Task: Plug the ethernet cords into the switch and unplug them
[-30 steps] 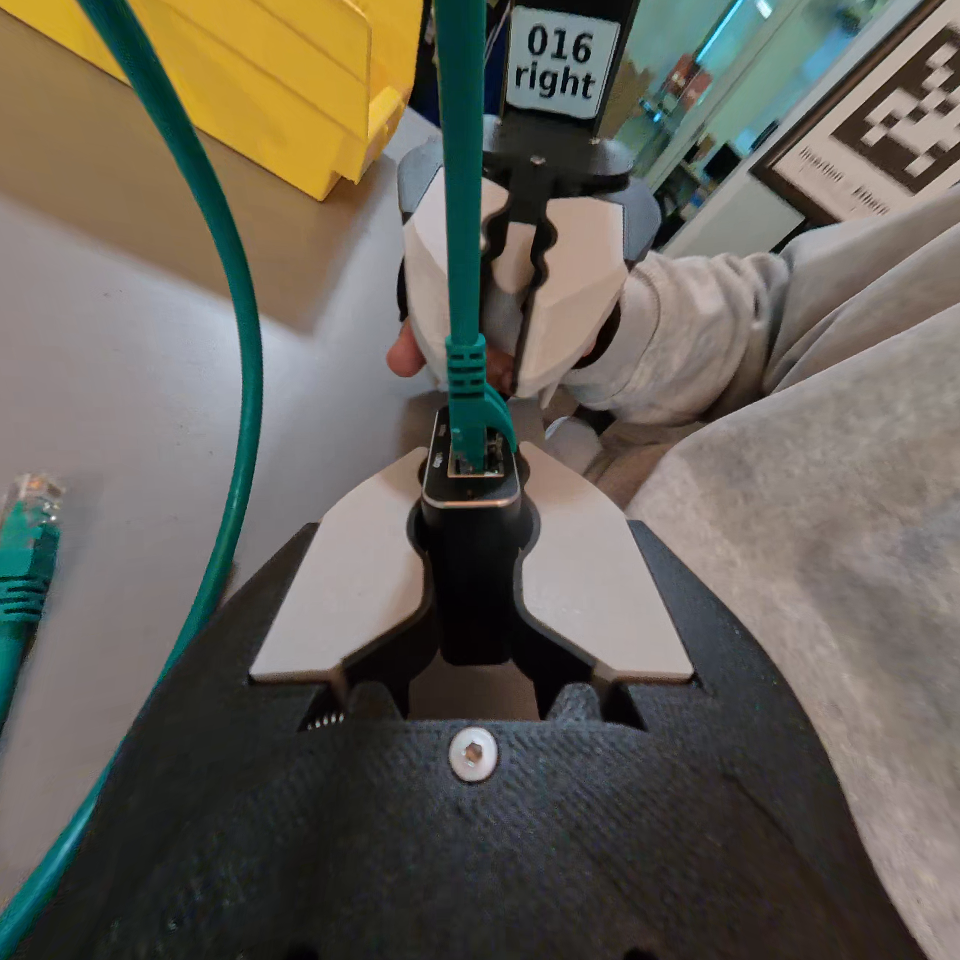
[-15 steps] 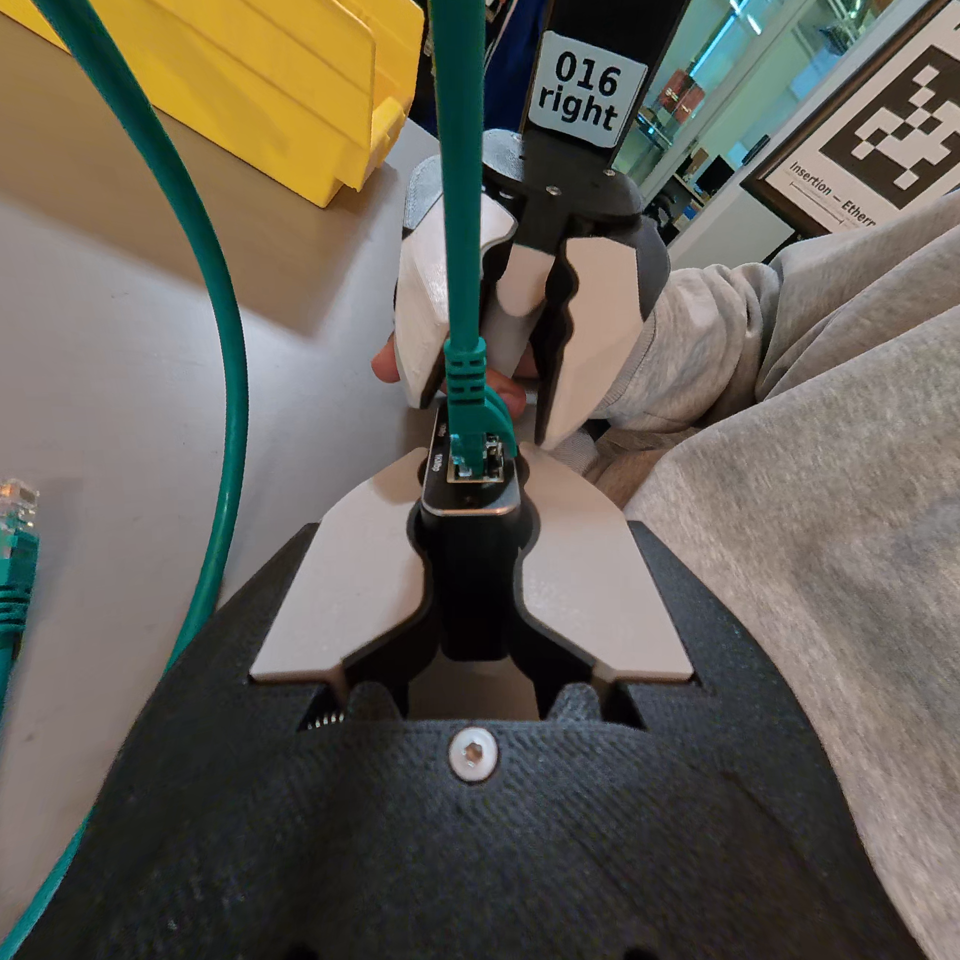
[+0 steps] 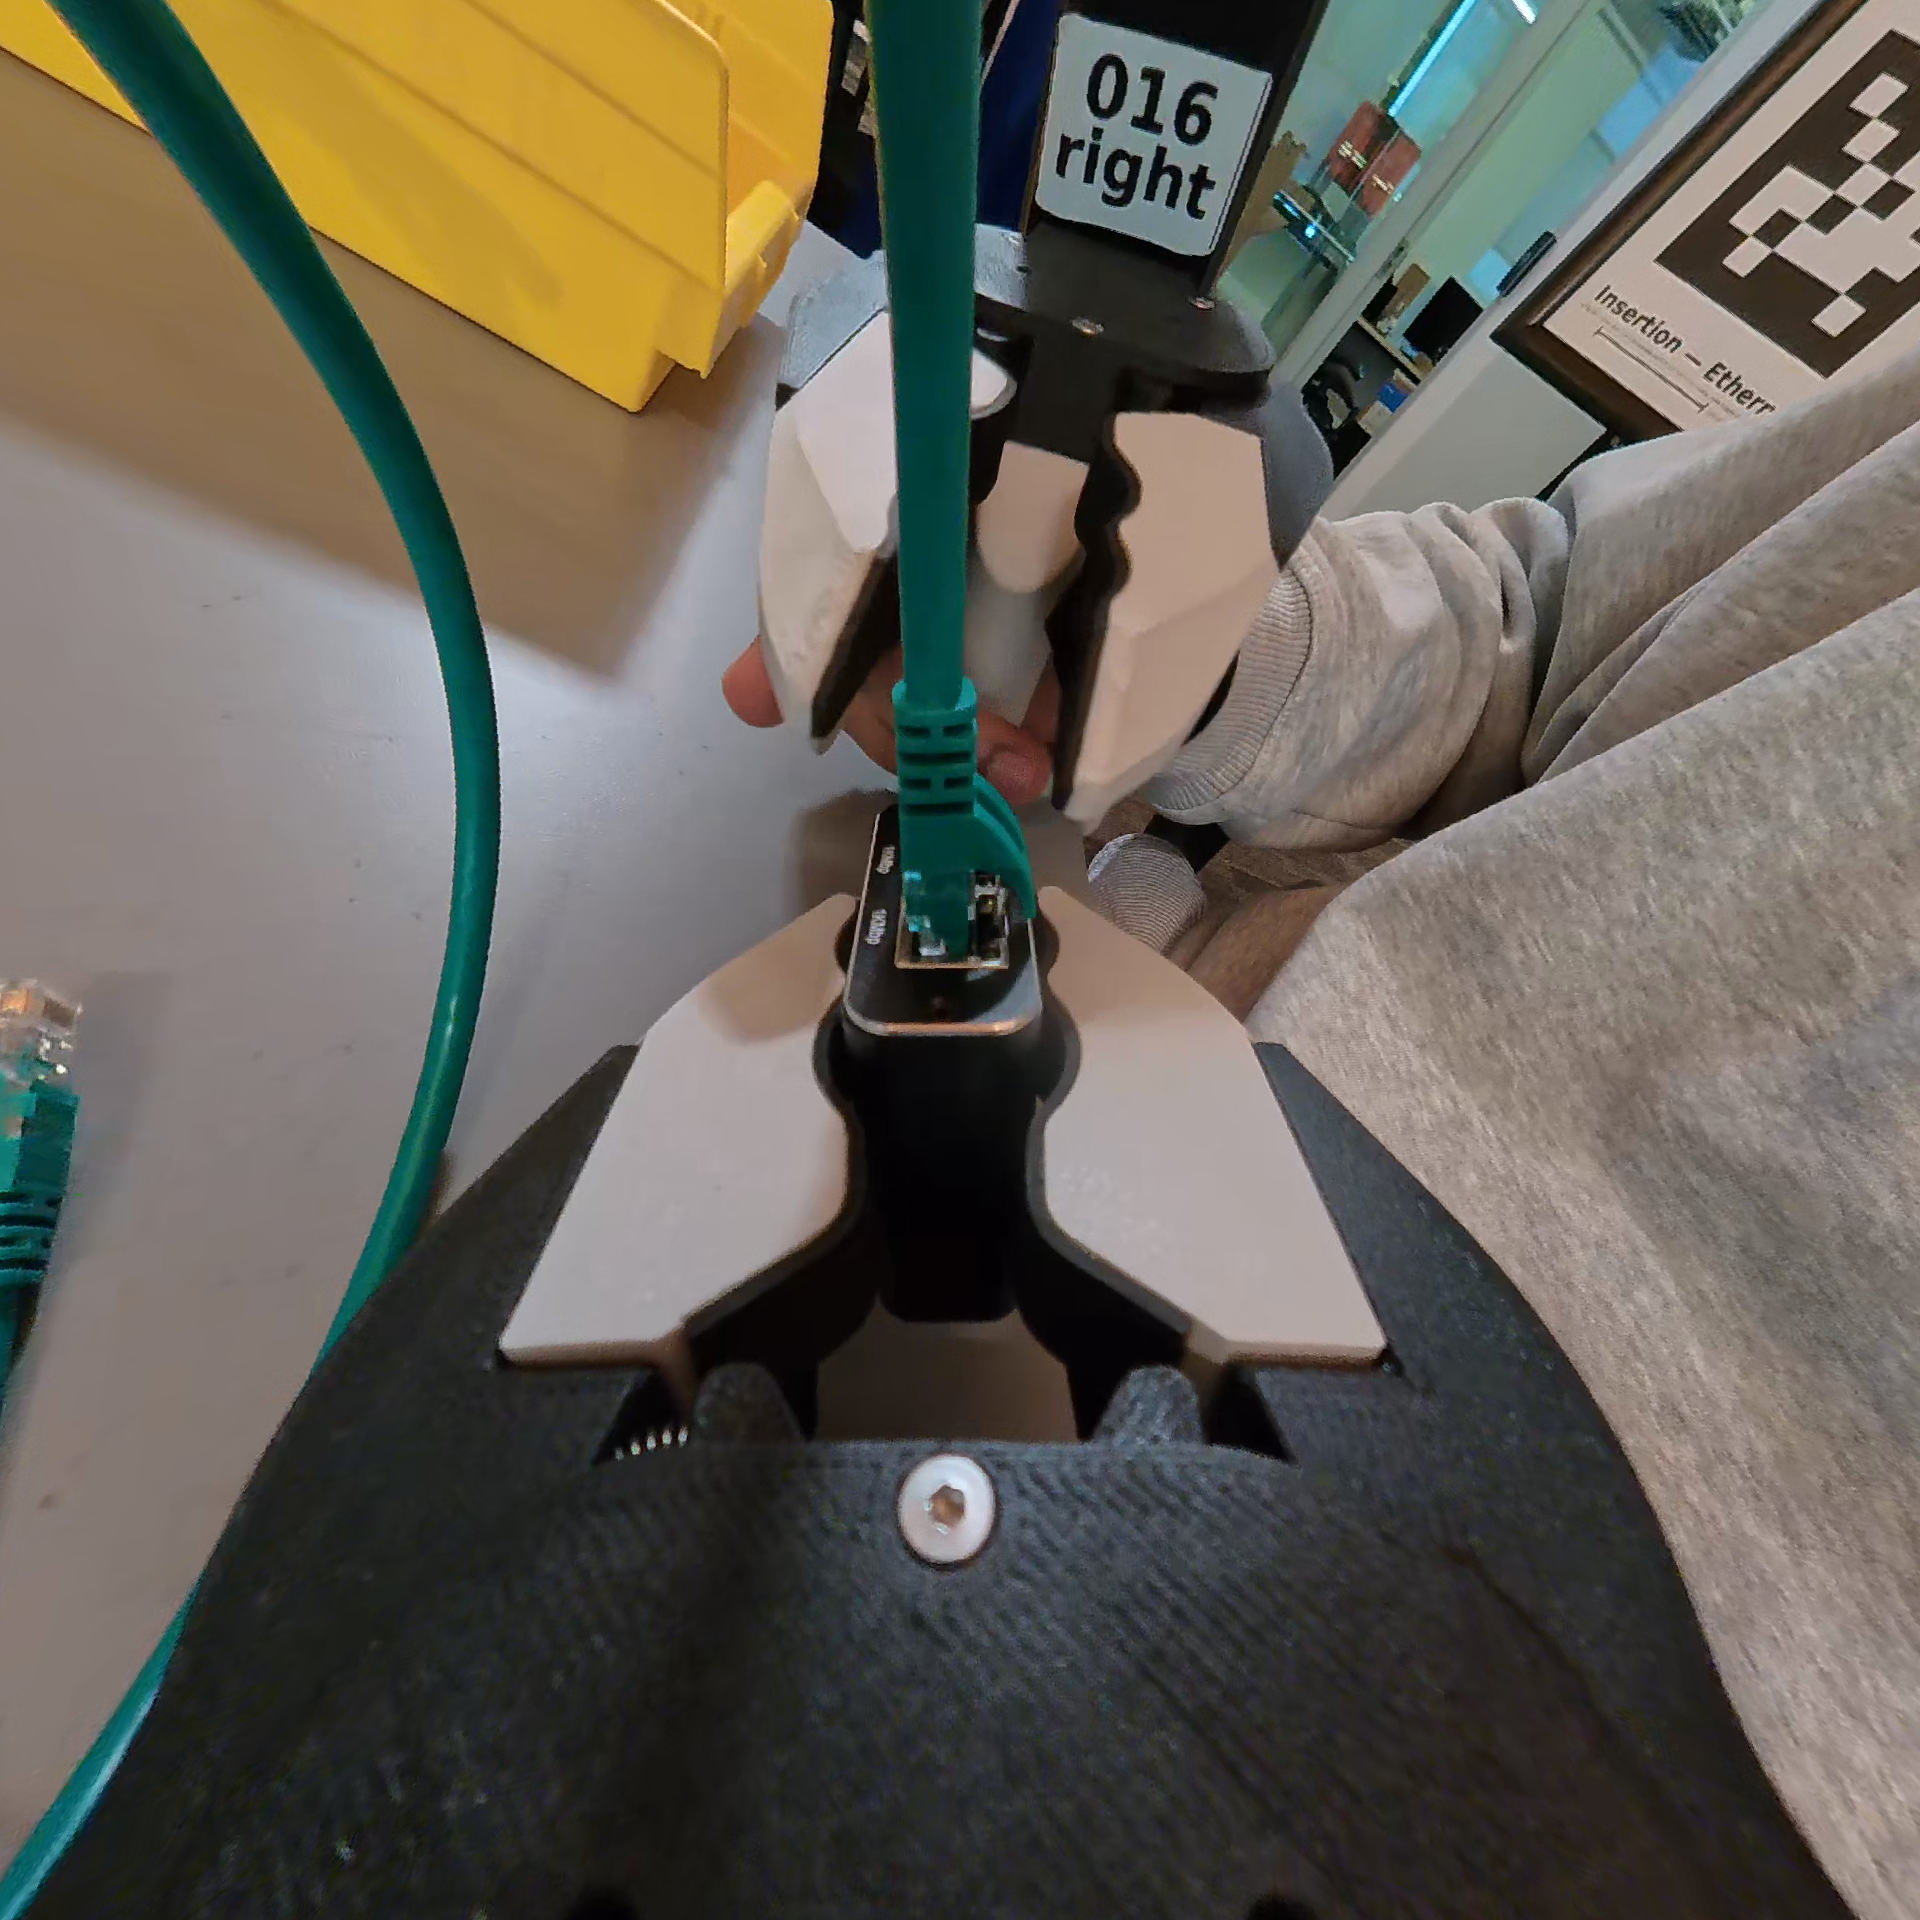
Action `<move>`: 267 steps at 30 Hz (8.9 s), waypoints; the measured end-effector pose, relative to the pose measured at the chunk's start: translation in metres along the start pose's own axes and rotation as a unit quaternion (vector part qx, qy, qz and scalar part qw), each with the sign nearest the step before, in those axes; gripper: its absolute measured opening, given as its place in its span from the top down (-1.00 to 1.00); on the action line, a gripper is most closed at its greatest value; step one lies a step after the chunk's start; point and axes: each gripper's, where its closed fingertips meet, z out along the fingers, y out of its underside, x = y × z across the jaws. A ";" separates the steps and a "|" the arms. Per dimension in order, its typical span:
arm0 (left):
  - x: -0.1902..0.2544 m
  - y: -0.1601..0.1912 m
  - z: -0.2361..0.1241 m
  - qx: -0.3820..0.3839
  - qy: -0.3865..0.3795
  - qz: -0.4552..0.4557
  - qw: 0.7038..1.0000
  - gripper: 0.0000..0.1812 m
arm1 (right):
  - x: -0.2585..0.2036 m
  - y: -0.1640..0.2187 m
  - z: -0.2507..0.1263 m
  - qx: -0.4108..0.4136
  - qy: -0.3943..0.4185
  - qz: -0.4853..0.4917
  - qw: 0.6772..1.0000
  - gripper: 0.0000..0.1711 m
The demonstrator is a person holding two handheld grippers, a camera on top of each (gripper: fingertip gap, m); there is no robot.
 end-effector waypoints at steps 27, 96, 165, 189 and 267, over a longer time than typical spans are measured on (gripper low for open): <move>-0.001 0.005 0.006 -0.027 -0.036 0.030 0.999 0.71 | -0.007 0.007 0.007 -0.051 0.059 -0.157 0.984 0.70; 0.009 -0.066 -0.073 0.232 0.080 -0.022 0.969 0.71 | 0.008 -0.113 -0.091 0.231 0.155 -0.066 0.958 0.84; -0.027 -0.049 -0.057 0.241 0.086 -0.160 0.953 0.71 | 0.171 -0.076 -0.257 -0.169 0.613 -0.342 0.692 0.92; -0.024 -0.041 -0.044 0.204 0.082 -0.149 0.964 0.71 | 0.124 -0.065 -0.385 0.060 0.724 -0.127 0.676 0.61; -0.015 -0.039 -0.037 0.195 0.115 -0.168 0.960 0.71 | 0.044 -0.063 -0.126 0.066 0.337 -0.251 0.905 0.70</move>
